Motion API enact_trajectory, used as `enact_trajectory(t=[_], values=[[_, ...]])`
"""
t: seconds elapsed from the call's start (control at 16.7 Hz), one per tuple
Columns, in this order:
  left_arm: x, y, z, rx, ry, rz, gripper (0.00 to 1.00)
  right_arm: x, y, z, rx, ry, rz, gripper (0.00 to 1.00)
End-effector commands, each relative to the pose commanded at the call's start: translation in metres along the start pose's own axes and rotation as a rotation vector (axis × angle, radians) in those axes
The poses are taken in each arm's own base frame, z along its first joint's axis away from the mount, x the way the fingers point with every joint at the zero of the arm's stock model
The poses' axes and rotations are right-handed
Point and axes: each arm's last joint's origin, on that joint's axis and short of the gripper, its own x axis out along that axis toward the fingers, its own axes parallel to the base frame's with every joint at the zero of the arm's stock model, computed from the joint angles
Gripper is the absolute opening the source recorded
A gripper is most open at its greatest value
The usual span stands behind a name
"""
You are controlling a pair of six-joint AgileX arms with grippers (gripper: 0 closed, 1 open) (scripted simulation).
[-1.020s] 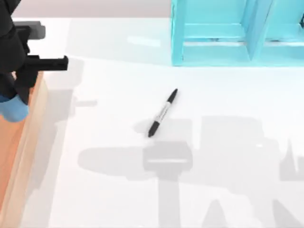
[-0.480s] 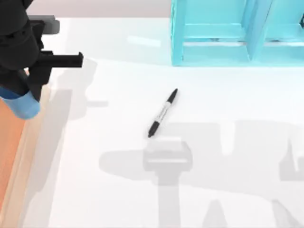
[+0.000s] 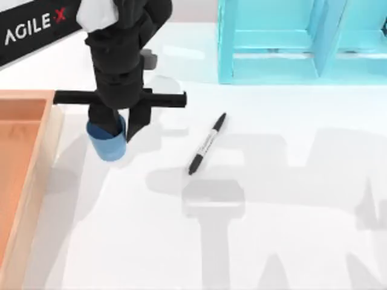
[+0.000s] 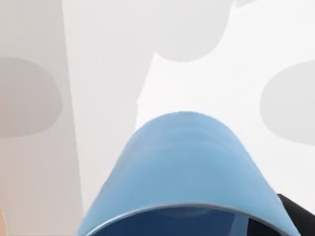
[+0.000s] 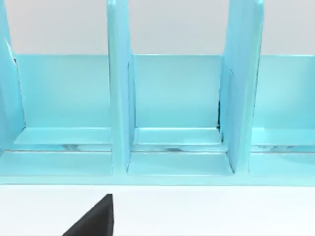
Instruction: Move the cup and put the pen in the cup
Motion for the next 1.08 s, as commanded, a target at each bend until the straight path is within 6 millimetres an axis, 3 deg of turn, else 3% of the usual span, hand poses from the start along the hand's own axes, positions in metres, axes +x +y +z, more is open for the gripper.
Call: enact_trajectory(t=[0.12, 0.42, 0.78, 1.02, 1.08], values=[[0.007, -0.012, 0.002, -0.003, -0.008, 0.003, 0.0, 0.0, 0.0, 0.0, 0.0, 0.0, 0.0, 1.0], [0.013, -0.009, 0.002, -0.005, 0.0, 0.004, 0.0, 0.0, 0.0, 0.0, 0.0, 0.0, 0.0, 1.0], [0.05, -0.006, 0.002, -0.003, -0.01, 0.002, 0.0, 0.0, 0.0, 0.0, 0.0, 0.0, 0.0, 1.0], [0.052, -0.006, 0.002, -0.003, -0.008, 0.003, 0.0, 0.0, 0.0, 0.0, 0.0, 0.0, 0.0, 1.0], [0.052, -0.006, 0.002, -0.003, -0.008, 0.003, 0.08, 0.0, 0.0, 0.0, 0.0, 0.0, 0.0, 1.0]])
